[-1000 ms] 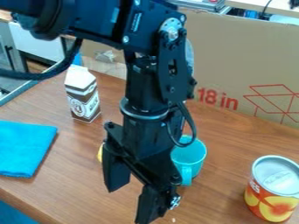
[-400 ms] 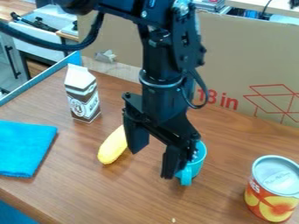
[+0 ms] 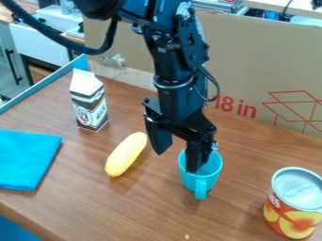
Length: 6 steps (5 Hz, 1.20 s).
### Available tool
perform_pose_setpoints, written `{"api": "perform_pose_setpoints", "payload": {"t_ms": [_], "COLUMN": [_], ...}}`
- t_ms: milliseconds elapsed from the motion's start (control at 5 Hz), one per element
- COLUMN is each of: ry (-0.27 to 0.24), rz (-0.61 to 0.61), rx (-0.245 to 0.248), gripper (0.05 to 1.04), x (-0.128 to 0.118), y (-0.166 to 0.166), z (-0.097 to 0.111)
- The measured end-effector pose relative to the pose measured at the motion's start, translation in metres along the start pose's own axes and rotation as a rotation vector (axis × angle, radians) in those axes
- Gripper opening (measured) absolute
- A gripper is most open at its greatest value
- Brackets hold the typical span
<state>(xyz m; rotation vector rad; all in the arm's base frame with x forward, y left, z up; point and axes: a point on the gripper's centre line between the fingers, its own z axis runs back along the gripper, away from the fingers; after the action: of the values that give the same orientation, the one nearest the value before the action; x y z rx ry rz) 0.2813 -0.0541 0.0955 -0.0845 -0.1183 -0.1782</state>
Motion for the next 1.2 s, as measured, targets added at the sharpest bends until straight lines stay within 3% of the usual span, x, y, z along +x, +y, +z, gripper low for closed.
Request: {"api": "perform_pose_setpoints", "payload": {"t_ms": [200,800,1200], "ry": [-0.007,0.049,0.078], "rz": [0.013,0.039,0.044], "rx": [-0.041,-0.044,-0.019], "gripper": [1.0,1.0,0.99], "x": [0.011,0.032,0.033], "y": [0.008,0.019,0.035], "z": [-0.007,-0.031,-0.035]}}
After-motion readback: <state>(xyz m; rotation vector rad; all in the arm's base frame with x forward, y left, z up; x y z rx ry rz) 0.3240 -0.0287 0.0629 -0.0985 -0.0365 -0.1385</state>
